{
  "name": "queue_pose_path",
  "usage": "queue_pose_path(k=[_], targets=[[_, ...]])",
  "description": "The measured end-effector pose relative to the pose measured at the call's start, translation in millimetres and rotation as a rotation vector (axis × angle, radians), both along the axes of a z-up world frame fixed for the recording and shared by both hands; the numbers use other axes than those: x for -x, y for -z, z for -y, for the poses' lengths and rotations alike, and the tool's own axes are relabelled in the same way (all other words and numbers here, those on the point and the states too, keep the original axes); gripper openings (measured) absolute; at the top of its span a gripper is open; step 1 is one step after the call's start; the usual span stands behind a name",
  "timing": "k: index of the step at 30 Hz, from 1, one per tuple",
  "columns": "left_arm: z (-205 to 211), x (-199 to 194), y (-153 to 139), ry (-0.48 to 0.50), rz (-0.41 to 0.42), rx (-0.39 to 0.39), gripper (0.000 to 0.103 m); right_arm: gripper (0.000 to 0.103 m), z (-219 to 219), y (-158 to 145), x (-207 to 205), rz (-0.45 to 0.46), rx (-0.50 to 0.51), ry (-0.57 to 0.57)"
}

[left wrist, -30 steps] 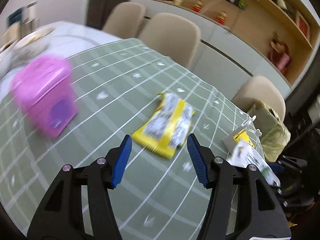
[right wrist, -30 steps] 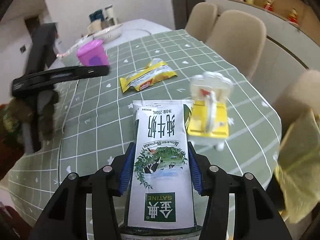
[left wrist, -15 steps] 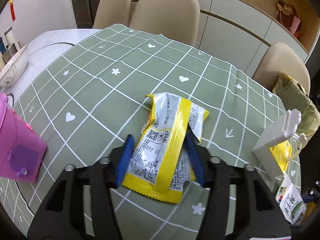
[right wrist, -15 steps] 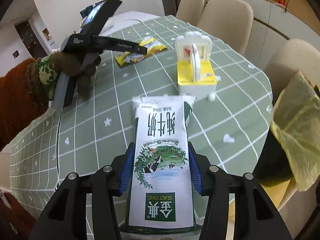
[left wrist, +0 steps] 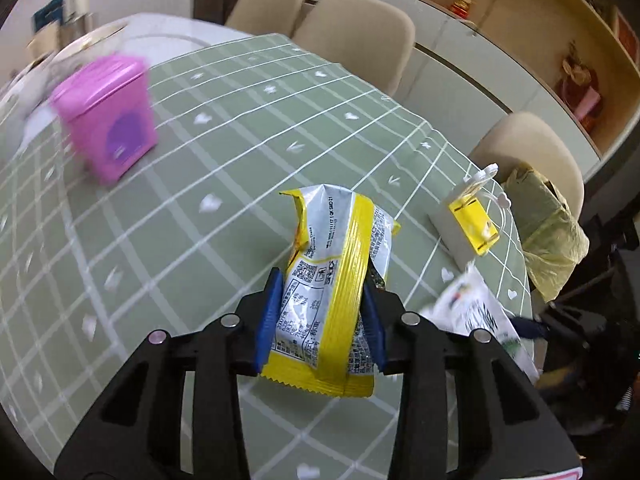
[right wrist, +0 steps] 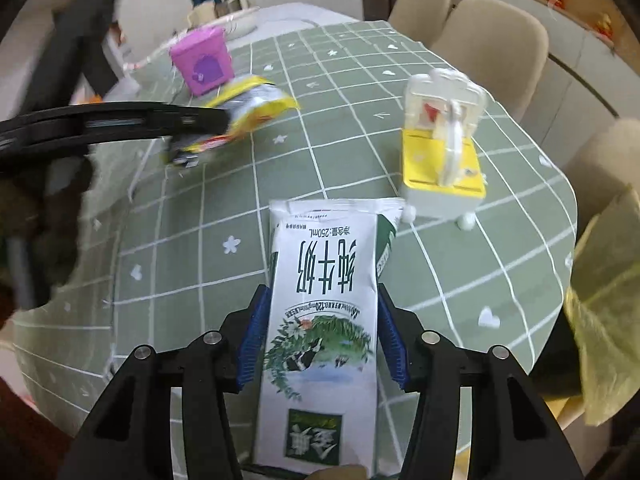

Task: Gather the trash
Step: 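Carry the yellow snack bag and milk pouch over the trash bag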

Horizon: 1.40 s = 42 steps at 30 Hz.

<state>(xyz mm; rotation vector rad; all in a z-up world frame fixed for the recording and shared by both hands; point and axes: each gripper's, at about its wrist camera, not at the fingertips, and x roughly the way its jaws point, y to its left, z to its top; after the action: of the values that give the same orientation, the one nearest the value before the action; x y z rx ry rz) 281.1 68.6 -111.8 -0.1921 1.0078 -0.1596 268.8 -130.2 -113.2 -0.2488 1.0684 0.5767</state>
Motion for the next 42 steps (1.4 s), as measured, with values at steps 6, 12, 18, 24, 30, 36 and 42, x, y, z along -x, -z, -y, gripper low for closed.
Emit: queue_pose_path(k=[6, 12, 18, 24, 30, 36, 42], targets=[[-5.7, 26.3, -21.3, -0.071, 0.029, 0.007, 0.036, 0.048, 12.3, -32.9, -3.8, 0.061, -0.100, 0.021], [18.4, 37.5, -73.2, -0.069, 0.142, 0.025, 0.036, 0.048, 43.2, -93.9, -3.3, 0.215, -0.164, 0.041], [75.0, 24.0, -135.1, -0.001, 0.280, 0.066, 0.036, 0.048, 107.4, -149.3, 0.1, 0.380, -0.170, 0.117], [157.5, 0.6, -174.3, 0.116, 0.349, 0.113, 0.036, 0.048, 194.5, -185.0, 1.1, 0.488, -0.147, 0.223], [250.1, -18.2, -183.7, 0.230, 0.386, 0.119, 0.036, 0.048, 279.7, -195.7, -2.5, 0.557, -0.132, 0.320], [339.2, -47.8, -152.5, 0.296, 0.320, 0.084, 0.036, 0.048, 354.4, -179.1, -8.6, 0.578, -0.123, 0.430], [394.3, -68.0, -123.1, 0.336, 0.239, 0.105, 0.036, 0.048, 406.2, -158.9, -12.7, 0.541, -0.129, 0.495]])
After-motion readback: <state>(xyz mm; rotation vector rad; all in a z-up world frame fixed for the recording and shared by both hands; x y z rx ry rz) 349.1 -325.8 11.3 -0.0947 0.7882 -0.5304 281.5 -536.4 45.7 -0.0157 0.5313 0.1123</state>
